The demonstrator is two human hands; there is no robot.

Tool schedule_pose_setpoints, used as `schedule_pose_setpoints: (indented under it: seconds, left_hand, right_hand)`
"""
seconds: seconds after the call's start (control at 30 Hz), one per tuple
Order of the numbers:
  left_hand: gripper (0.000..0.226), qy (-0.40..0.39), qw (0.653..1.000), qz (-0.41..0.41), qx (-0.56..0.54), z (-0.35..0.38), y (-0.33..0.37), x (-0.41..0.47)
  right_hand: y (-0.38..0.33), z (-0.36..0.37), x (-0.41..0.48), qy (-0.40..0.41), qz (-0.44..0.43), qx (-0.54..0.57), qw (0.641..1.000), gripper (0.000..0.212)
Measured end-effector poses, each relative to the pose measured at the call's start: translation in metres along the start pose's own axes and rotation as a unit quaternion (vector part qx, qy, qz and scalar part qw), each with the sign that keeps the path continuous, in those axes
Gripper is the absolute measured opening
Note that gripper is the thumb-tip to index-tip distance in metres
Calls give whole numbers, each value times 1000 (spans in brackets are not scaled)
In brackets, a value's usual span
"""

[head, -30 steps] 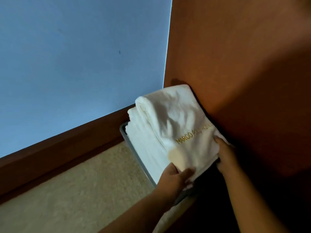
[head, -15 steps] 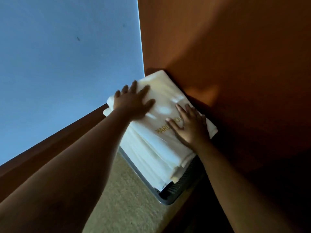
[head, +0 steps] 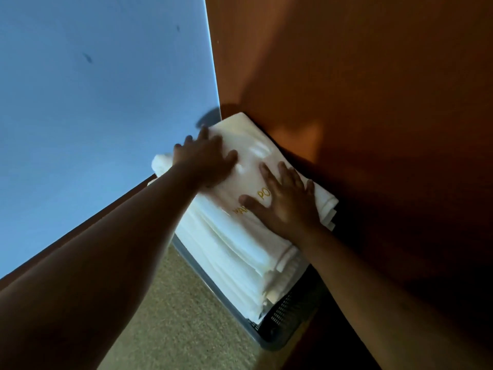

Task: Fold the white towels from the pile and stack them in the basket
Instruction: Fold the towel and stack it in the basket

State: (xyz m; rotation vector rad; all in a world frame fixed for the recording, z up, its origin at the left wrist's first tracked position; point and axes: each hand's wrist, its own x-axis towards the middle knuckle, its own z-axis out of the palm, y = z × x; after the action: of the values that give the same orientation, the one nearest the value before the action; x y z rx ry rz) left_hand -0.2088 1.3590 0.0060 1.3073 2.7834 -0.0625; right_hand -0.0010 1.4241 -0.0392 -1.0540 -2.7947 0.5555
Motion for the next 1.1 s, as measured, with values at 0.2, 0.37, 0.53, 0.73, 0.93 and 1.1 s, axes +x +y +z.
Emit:
schedule_pose_setpoints:
  seconds: [0.2, 0.37, 0.53, 0.73, 0.93, 1.1]
  left_hand:
    - [79, -16, 995, 77, -56, 2, 15, 37]
    - [71, -57, 997, 41, -20, 16, 19, 48]
    - [75, -59, 997, 40, -27, 18, 18, 49]
    - [79, -64, 991, 97, -73, 12, 0, 38]
    - [74, -28, 981, 168, -93, 3, -51, 6]
    - [68, 48, 980, 52, -185, 25, -105, -75]
  right_hand:
    - [-13, -9, -31, 16, -33, 8, 999, 76]
    - [-16, -10, -64, -26, -46, -13, 999, 112]
    - [-12, -8, -60, -23, -39, -2, 999, 118]
    - [-7, -6, -79, -21, -23, 12, 999, 120]
    - [-3, -5, -76, -29, -20, 13, 999, 122]
    - [2, -16, -74, -74, 6, 0, 997, 121]
